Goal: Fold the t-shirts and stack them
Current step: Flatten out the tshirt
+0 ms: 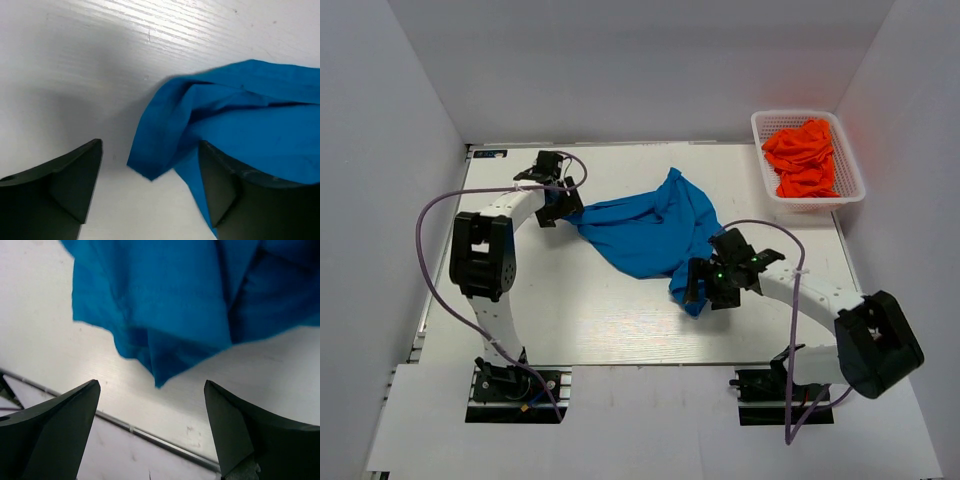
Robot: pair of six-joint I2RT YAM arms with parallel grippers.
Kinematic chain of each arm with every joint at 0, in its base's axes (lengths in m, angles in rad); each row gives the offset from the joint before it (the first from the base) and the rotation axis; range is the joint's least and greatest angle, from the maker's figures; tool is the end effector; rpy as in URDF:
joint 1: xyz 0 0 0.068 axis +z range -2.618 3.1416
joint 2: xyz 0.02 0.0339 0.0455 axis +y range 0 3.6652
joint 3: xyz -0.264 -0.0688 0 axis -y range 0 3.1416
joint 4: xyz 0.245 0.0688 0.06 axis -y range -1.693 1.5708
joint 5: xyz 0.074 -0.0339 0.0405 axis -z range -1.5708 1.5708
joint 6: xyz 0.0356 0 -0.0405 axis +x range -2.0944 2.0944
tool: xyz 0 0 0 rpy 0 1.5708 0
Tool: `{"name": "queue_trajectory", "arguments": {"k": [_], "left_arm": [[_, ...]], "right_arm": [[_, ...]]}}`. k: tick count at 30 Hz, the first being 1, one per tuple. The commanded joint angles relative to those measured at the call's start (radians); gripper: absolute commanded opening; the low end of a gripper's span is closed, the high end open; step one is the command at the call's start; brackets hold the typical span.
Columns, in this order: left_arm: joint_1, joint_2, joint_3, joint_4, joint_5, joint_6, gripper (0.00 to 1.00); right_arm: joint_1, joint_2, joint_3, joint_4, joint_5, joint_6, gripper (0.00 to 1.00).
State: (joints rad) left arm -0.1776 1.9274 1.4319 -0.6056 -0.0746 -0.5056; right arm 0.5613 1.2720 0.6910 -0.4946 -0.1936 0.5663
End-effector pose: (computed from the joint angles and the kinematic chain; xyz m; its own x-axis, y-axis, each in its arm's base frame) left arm 0.3999 -0.0691 0.1995 -0.8371 -0.3404 -0.4282 -0.3000 0.9402 -0.1611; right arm 0.1926 0.1292 0.1856 -0.9504 0.0244 -0.3102 -0.1065 0.9113 0.3978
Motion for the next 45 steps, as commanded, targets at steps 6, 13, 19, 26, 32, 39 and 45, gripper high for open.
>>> {"name": "queue_trajectory", "arguments": {"k": [6, 13, 19, 26, 32, 39, 45], "left_arm": [[-0.002, 0.064, 0.05, 0.075, 0.119, 0.044, 0.19], [0.009, -0.139, 0.006, 0.151, 0.098, 0.042, 0.0], [-0.002, -0.476, -0.05, 0.273, 0.021, 0.042, 0.0], [0.004, -0.694, 0.087, 0.159, -0.067, 0.026, 0.0], [0.004, -0.795, 0.222, 0.066, -0.163, 0.013, 0.0], [0.004, -0.936, 0.367, 0.066, -0.079, 0.045, 0.0], [0.004, -1.111, 0.415, 0.099, -0.011, 0.058, 0.0]], "right_arm": [[0.045, 0.13, 0.067, 0.114, 0.111, 0.092, 0.0], [0.043, -0.101, 0.212, -0.099, 0.298, 0.066, 0.0], [0.038, -0.31, 0.458, -0.165, 0.589, 0.001, 0.0], [0.037, -0.404, 0.723, -0.067, 0.968, -0.144, 0.0], [0.042, -0.448, 0.886, 0.163, 1.053, -0.457, 0.0], [0.043, -0.411, 1.183, 0.147, 0.768, -0.559, 0.0], [0.042, -0.441, 1.297, 0.168, 0.591, -0.631, 0.0]]}}
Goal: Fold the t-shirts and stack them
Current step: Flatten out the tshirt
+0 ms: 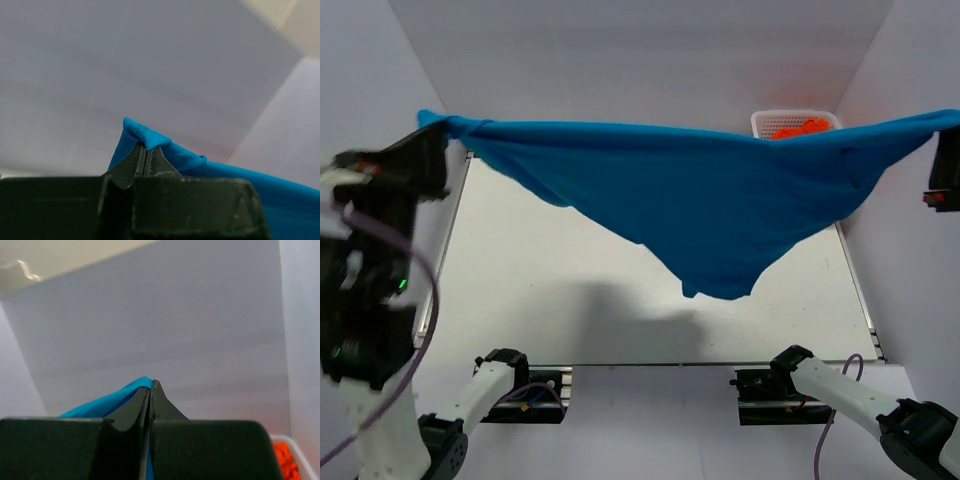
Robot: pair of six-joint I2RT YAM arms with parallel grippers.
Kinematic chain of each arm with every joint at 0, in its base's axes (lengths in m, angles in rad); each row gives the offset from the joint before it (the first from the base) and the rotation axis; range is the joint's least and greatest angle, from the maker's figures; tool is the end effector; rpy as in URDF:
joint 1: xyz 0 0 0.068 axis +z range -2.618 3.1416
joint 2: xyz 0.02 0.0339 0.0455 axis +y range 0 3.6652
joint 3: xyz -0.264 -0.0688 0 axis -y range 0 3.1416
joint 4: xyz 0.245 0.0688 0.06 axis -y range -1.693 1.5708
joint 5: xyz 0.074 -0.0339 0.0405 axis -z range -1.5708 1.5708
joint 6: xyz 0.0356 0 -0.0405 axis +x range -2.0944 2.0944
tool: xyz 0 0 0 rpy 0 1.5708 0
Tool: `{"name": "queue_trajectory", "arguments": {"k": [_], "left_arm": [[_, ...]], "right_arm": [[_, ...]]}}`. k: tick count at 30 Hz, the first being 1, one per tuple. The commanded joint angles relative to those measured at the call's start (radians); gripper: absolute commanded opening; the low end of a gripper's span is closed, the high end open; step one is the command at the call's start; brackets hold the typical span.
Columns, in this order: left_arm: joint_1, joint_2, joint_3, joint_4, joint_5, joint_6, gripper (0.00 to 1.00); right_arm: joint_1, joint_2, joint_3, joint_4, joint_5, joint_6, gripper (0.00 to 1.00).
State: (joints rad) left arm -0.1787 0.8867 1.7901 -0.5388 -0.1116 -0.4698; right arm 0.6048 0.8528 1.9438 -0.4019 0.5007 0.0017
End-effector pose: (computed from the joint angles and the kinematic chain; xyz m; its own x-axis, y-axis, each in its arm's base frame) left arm 0.0596 -0.0067 0.5867 0.2793 -0.5076 -0.8151 0.2251 0.8598 -0.4584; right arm -0.0006 -0.0212 0.6243 0.5227 0.3631 -0.7713 -0.1949 0.9317 0.3065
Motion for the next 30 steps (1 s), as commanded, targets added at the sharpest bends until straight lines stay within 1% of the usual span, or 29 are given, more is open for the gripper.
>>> {"name": "queue_trajectory", "arguments": {"k": [1, 2, 3, 4, 7, 8, 10, 12, 13, 14, 15, 16, 17, 18, 19, 20, 22, 23, 24, 25, 26, 27, 28, 29, 30], "left_arm": [[0.005, -0.081, 0.067, 0.033, 0.055, 0.022, 0.0], [0.005, -0.081, 0.09, 0.019, 0.064, 0.022, 0.0], [0.014, -0.094, 0.103, -0.004, 0.064, 0.022, 0.0], [0.015, -0.094, 0.112, -0.013, 0.091, 0.022, 0.0], [0.015, -0.094, 0.112, -0.05, 0.113, -0.01, 0.0], [0.015, -0.078, 0.112, -0.059, 0.113, -0.01, 0.0], [0.015, -0.063, 0.101, -0.07, 0.157, -0.021, 0.0], [0.015, -0.049, 0.068, -0.061, 0.203, -0.032, 0.0], [0.015, -0.034, 0.034, -0.061, 0.204, -0.042, 0.0], [0.015, -0.019, 0.016, -0.061, 0.204, -0.052, 0.0], [0.015, -0.019, -0.036, -0.052, 0.204, -0.061, 0.0], [0.015, -0.008, -0.067, -0.052, 0.204, -0.078, 0.0], [0.015, -0.008, -0.099, -0.043, 0.176, -0.088, 0.0], [0.002, 0.001, -0.163, -0.043, 0.164, -0.089, 0.0], [0.002, 0.014, -0.196, -0.043, 0.152, -0.11, 0.0], [0.002, 0.014, -0.23, -0.043, 0.12, -0.121, 0.0], [0.002, 0.052, -0.339, -0.021, 0.092, -0.141, 0.0], [0.002, 0.066, -0.416, -0.009, 0.092, -0.165, 0.0], [0.011, 0.083, -0.451, 0.006, 0.092, -0.165, 0.0], [0.012, 0.125, -0.483, 0.051, 0.092, -0.165, 0.0], [0.012, 0.153, -0.533, 0.072, 0.092, -0.174, 0.0], [0.012, 0.181, -0.552, 0.095, 0.092, -0.174, 0.0], [0.012, 0.213, -0.564, 0.123, 0.092, -0.174, 0.0], [0.012, 0.245, -0.577, 0.137, 0.092, -0.184, 0.0], [0.012, 0.309, -0.577, 0.155, 0.092, -0.184, 0.0]], "right_arm": [[-0.002, -0.024, 0.05, 0.074, -0.117, -0.057, 0.0], [-0.002, -0.035, 0.059, 0.074, -0.16, -0.054, 0.0], [-0.002, -0.04, 0.058, 0.072, -0.166, -0.051, 0.0], [-0.002, -0.04, 0.058, 0.071, -0.168, -0.048, 0.0], [-0.002, -0.043, 0.044, 0.074, -0.149, -0.051, 0.0], [0.0, -0.04, 0.029, 0.078, -0.149, -0.055, 0.0], [0.0, -0.04, -0.008, 0.103, -0.171, -0.069, 0.0], [0.0, -0.04, -0.078, 0.12, -0.156, -0.081, 0.0], [0.0, -0.037, -0.098, 0.145, -0.14, -0.083, 0.0], [0.001, -0.037, -0.174, 0.159, -0.081, -0.095, 0.0], [0.001, -0.04, -0.212, 0.178, -0.061, -0.104, 0.0], [0.0, -0.041, -0.248, 0.254, -0.042, -0.13, 0.0], [-0.002, -0.044, -0.372, 0.29, 0.008, -0.172, 0.0], [0.003, -0.052, -0.417, 0.36, 0.028, -0.19, 0.0], [0.0, -0.054, -0.499, 0.441, 0.077, -0.206, 0.0], [0.0, -0.048, -0.538, 0.469, 0.105, -0.239, 0.0], [-0.004, -0.02, -0.652, 0.55, 0.215, -0.261, 0.0], [-0.004, 0.009, -0.676, 0.58, 0.234, -0.264, 0.0], [-0.007, 0.041, -0.748, 0.601, 0.292, -0.269, 0.0], [-0.008, 0.079, -0.772, 0.656, 0.301, -0.276, 0.0], [-0.007, 0.104, -0.784, 0.673, 0.309, -0.278, 0.0], [-0.016, 0.129, -0.824, 0.681, 0.318, -0.269, 0.0], [-0.017, 0.203, -0.829, 0.687, 0.317, -0.264, 0.0], [-0.02, 0.228, -0.836, 0.708, 0.309, -0.261, 0.0], [-0.033, 0.25, -0.844, 0.715, 0.27, -0.255, 0.0]]}}
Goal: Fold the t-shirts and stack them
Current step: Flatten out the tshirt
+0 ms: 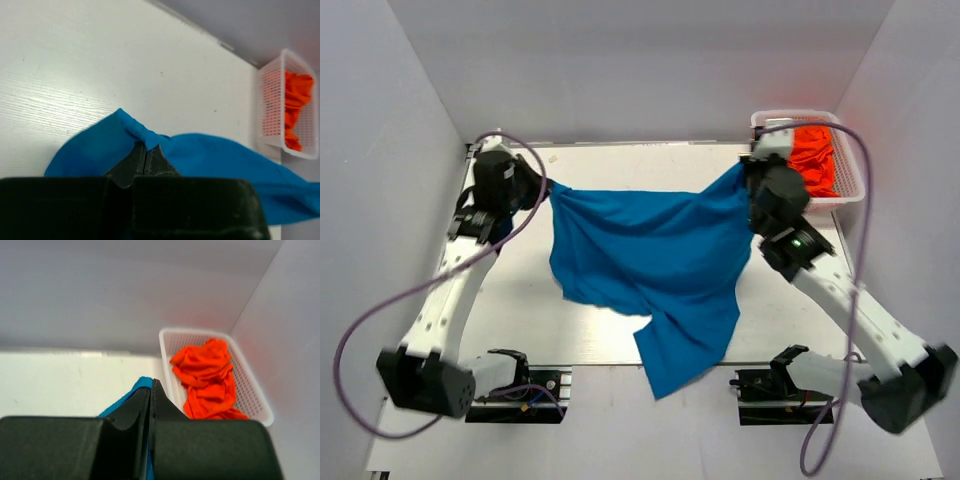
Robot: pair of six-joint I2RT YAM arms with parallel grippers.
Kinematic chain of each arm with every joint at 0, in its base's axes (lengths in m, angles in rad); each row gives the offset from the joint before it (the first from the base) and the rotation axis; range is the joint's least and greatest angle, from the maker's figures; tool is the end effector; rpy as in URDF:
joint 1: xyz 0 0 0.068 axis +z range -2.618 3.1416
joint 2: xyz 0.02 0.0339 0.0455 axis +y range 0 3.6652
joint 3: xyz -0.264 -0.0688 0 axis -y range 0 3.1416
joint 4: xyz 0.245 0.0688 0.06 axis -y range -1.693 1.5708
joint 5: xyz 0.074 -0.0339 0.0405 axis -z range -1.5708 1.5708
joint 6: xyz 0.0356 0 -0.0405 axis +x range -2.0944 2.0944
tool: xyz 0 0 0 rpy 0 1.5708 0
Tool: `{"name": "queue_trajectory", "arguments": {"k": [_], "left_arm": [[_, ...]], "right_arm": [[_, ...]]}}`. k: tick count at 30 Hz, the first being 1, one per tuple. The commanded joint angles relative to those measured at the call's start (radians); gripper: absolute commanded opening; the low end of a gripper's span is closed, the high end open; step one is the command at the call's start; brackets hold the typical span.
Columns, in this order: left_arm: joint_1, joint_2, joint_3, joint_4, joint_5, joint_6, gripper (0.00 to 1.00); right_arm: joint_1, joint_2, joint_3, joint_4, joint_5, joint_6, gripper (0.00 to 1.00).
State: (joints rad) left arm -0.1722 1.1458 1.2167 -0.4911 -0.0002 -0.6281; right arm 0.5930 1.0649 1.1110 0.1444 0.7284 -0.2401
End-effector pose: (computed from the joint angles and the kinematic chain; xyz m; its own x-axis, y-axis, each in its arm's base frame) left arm 0.2476 -0.0431 0.3865 -0.4258 -0.5224 -0.7388 -0.0977 0.8383 -0.5364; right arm 0.2063 0.1104 0.4347 0.1228 -0.1312 -0.9837 0.1588 0.9811 -0.1111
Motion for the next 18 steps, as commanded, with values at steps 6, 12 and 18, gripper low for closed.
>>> {"name": "queue_trajectory", "arguments": {"k": [6, 12, 18], "left_arm": [[0.005, 0.308, 0.07, 0.209, -0.058, -0.005, 0.0], [0.005, 0.679, 0.3, 0.25, -0.067, 0.04, 0.0], [0.014, 1.07, 0.751, 0.142, -0.04, 0.103, 0.57]], "right_arm": [[-0.079, 0.286, 0.035, 0.234, -0.003, -0.004, 0.0], [-0.148, 0.572, 0.194, 0.244, -0.021, 0.002, 0.0], [-0.258, 0.979, 0.652, -0.02, -0.124, 0.161, 0.0]]}}
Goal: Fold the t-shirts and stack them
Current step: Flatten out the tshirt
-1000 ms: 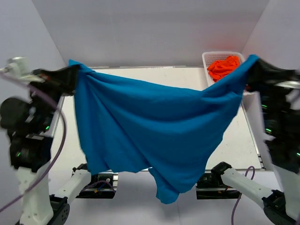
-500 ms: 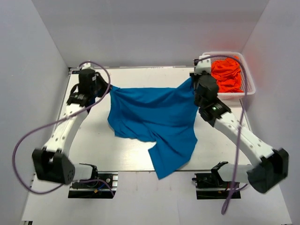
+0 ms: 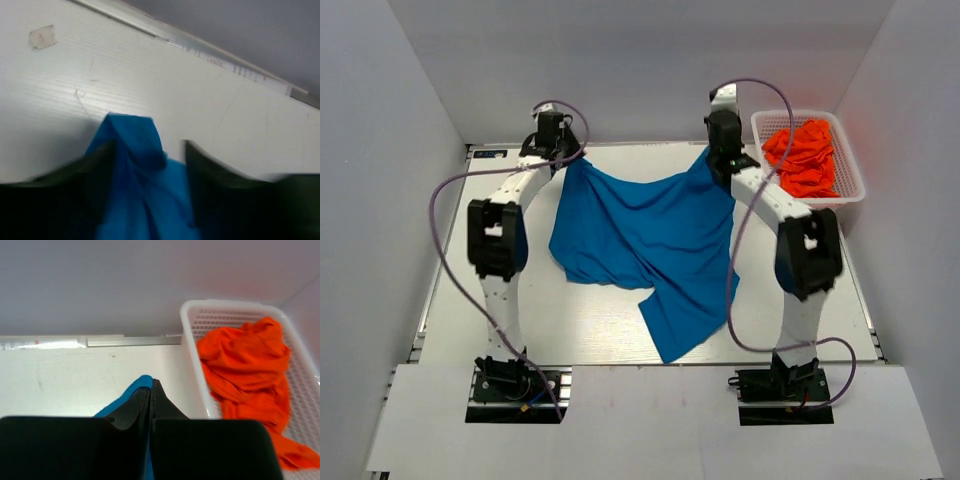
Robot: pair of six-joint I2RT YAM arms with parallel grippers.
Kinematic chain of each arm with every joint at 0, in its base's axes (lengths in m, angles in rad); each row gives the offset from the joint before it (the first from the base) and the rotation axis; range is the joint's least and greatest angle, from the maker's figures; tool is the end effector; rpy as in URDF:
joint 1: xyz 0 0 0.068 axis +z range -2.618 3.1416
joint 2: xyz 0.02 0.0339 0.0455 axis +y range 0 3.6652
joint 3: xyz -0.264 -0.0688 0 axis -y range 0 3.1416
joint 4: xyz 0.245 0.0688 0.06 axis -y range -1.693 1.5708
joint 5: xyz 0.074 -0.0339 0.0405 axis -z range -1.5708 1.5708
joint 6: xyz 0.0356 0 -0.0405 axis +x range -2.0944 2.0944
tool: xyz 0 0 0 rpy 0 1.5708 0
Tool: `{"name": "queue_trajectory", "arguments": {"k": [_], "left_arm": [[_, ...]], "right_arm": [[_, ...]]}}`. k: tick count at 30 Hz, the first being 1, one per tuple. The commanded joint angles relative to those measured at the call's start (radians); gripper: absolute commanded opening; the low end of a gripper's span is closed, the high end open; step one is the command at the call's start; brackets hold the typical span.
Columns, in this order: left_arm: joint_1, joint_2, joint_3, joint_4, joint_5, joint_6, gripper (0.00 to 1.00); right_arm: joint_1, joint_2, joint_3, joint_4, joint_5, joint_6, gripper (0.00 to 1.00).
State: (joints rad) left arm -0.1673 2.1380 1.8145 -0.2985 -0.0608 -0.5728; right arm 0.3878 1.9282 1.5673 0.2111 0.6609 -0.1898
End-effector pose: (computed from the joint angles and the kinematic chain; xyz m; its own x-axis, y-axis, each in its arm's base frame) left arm 0.4956 -0.0815 0.2513 -0.5465 -0.4564 -0.7022 -0.2126 0.8866 -0.4107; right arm 0.4376 0.1551 0.3152 -0.1854 -0.2366 -0.9538 0.2326 0.9324 -0.2765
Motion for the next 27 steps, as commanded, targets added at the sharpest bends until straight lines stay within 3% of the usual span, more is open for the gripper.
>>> {"name": "queue_trajectory", "arguments": {"k": [1, 2, 3, 4, 5, 7, 8, 9, 14, 15, 17, 18, 21, 26, 27], "left_arm": [[0.009, 0.193, 0.334, -0.104, 0.038, 0.074, 0.82], [0.009, 0.241, 0.42, -0.16, 0.065, 0.089, 1.0], [0.009, 0.272, 0.534, -0.266, 0.065, 0.099, 1.0], [0.009, 0.289, 0.545, -0.299, 0.078, 0.099, 1.0], [0.009, 0.258, 0.52, -0.316, 0.09, 0.099, 1.0], [0.009, 0.165, 0.323, -0.3, 0.078, 0.099, 1.0], [0.009, 0.045, 0.242, -0.286, 0.047, 0.099, 1.0], [0.009, -0.022, 0.086, -0.274, 0.03, 0.084, 1.0], [0.009, -0.406, -0.411, -0.241, -0.002, -0.027, 1.0], [0.0, -0.455, -0.469, -0.241, -0.013, -0.042, 1.0], [0.0, -0.594, -0.625, -0.271, -0.013, -0.082, 1.0], [-0.009, -0.63, -0.67, -0.286, -0.013, -0.082, 1.0], [-0.009, -0.745, -0.842, -0.307, 0.031, -0.125, 1.0], [-0.009, -0.822, -1.055, -0.176, 0.124, -0.162, 1.0], [-0.009, -0.822, -1.066, -0.165, 0.124, -0.173, 0.94]], "right_arm": [[-0.067, 0.152, 0.259, -0.272, -0.091, 0.16, 0.0], [-0.078, 0.235, 0.434, -0.335, -0.172, 0.182, 0.24], [-0.082, 0.253, 0.474, -0.392, -0.185, 0.214, 0.54], [-0.078, 0.259, 0.522, -0.503, -0.232, 0.216, 0.9], [-0.076, 0.261, 0.514, -0.522, -0.233, 0.213, 0.9], [-0.069, 0.195, 0.444, -0.568, -0.297, 0.222, 0.9], [-0.07, 0.137, 0.374, -0.573, -0.325, 0.255, 0.9], [-0.069, 0.067, 0.34, -0.582, -0.381, 0.268, 0.9], [-0.06, -0.224, -0.031, -0.595, -0.641, 0.398, 0.9], [-0.055, -0.33, -0.178, -0.592, -0.75, 0.42, 0.9], [-0.044, -0.395, -0.269, -0.578, -0.806, 0.47, 0.9], [-0.035, -0.461, -0.391, -0.578, -0.872, 0.477, 0.9], [0.002, -0.589, -0.53, -0.648, -0.92, 0.506, 0.9], [0.13, -0.69, -0.673, -0.782, -0.943, 0.59, 0.9], [0.15, -0.698, -0.691, -0.795, -0.954, 0.604, 0.9]]}}
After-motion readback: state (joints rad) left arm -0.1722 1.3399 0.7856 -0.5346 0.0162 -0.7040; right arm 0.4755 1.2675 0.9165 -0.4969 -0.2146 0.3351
